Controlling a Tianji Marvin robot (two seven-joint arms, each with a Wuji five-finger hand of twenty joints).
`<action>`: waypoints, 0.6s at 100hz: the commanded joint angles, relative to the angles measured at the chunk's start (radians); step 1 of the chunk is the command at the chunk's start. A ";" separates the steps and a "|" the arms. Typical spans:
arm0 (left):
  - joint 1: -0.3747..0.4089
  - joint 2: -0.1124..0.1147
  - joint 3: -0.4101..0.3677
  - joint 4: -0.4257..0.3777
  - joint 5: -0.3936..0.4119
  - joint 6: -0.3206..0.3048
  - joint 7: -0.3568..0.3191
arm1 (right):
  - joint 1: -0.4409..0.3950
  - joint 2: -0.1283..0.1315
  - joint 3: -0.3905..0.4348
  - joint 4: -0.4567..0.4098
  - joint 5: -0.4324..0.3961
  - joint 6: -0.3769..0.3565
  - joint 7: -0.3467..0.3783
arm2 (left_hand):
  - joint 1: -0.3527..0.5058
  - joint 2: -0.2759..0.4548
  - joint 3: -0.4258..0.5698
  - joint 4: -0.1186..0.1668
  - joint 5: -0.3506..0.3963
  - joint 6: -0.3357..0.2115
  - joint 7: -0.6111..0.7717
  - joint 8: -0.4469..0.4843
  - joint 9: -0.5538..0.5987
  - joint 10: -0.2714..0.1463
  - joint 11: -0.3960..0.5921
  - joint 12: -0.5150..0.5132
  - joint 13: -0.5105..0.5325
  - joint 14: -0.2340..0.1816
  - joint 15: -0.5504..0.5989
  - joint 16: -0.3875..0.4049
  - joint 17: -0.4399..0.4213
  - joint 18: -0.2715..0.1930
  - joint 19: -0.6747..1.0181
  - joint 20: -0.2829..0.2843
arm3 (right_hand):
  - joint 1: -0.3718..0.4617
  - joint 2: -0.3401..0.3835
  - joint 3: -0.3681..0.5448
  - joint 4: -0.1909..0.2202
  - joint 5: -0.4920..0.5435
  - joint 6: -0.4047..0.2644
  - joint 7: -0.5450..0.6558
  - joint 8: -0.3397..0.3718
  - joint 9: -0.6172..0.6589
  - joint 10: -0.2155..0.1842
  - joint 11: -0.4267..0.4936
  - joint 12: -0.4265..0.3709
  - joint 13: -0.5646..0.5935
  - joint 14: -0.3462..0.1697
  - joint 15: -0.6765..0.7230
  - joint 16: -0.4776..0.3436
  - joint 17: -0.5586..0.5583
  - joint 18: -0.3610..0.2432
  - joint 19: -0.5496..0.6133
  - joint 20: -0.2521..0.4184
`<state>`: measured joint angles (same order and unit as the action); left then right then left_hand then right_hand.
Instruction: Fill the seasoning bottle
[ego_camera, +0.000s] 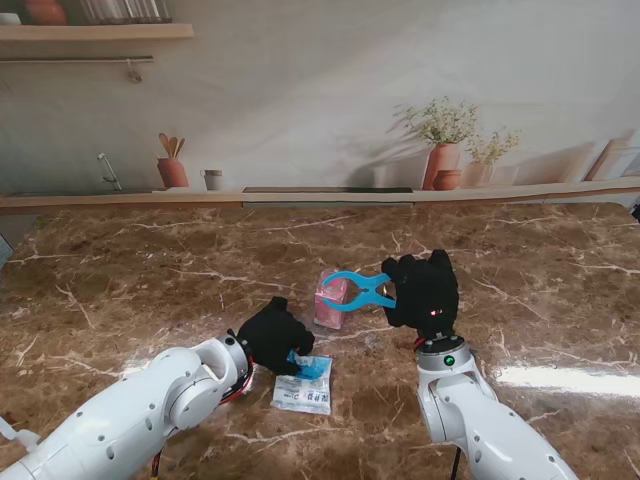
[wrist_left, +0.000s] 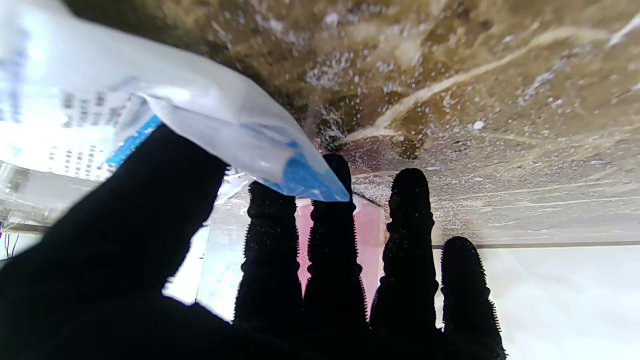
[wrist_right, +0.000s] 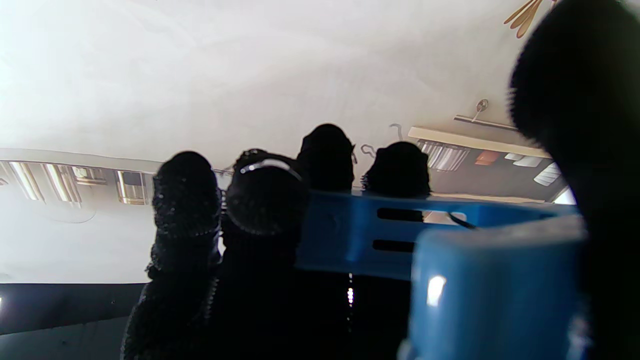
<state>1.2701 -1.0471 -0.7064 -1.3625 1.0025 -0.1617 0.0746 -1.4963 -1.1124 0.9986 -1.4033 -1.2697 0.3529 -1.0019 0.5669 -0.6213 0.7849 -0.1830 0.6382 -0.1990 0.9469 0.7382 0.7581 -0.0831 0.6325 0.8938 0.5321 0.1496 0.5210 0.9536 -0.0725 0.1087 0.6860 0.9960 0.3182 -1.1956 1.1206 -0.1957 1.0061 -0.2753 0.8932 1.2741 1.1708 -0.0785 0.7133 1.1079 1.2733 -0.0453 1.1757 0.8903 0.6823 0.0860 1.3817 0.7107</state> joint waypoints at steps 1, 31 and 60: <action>0.018 0.004 0.016 0.046 -0.007 -0.006 -0.003 | -0.008 -0.001 0.002 0.001 0.000 0.004 0.014 | 0.132 -0.090 -0.062 -0.014 0.088 -0.107 0.146 0.124 0.061 -0.001 -0.075 -0.093 0.029 0.008 -0.012 -0.031 -0.012 -0.023 0.019 0.043 | 0.124 0.195 0.099 0.028 0.201 -0.174 0.325 0.101 0.204 -0.181 0.367 0.054 -0.026 -0.085 -0.007 0.018 -0.011 0.008 -0.010 0.025; 0.054 -0.034 -0.034 0.067 -0.132 -0.047 0.071 | -0.045 0.024 0.031 -0.046 -0.040 -0.040 0.124 | 0.183 -0.069 0.140 0.010 0.090 -0.123 0.219 0.358 0.582 0.007 -0.397 -0.269 0.435 -0.039 0.045 -0.185 0.138 -0.079 0.396 0.020 | 0.124 0.167 0.117 0.029 0.218 -0.174 0.326 0.103 0.217 -0.182 0.368 0.055 -0.011 -0.085 -0.006 0.020 0.006 0.011 -0.008 0.025; 0.102 -0.034 -0.085 -0.013 -0.107 -0.023 0.084 | -0.127 0.065 0.100 -0.170 -0.112 -0.178 0.435 | 0.158 -0.115 0.227 0.022 0.110 -0.090 0.233 0.364 0.591 0.000 -0.362 -0.204 0.488 -0.014 0.117 -0.157 0.164 -0.094 0.408 -0.028 | 0.133 0.098 0.168 0.026 0.257 -0.142 0.321 0.107 0.250 -0.153 0.370 0.065 0.022 -0.055 0.022 0.034 0.022 0.046 0.024 0.036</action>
<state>1.3565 -1.0831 -0.7947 -1.3669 0.8827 -0.1904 0.1480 -1.6033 -1.0583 1.0918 -1.5654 -1.3746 0.1819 -0.6079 0.6767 -0.7255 0.9108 -0.2076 0.7020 -0.2232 1.0927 1.0680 1.2694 -0.0840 0.2464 0.6744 0.9776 0.1215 0.6074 0.7986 0.0904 0.0363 1.0667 0.9911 0.3181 -1.2064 1.1236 -0.1957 1.0160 -0.2752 0.8932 1.2743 1.1793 -0.0786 0.7133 1.1150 1.2733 -0.0416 1.1747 0.8938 0.6940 0.0993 1.3815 0.7128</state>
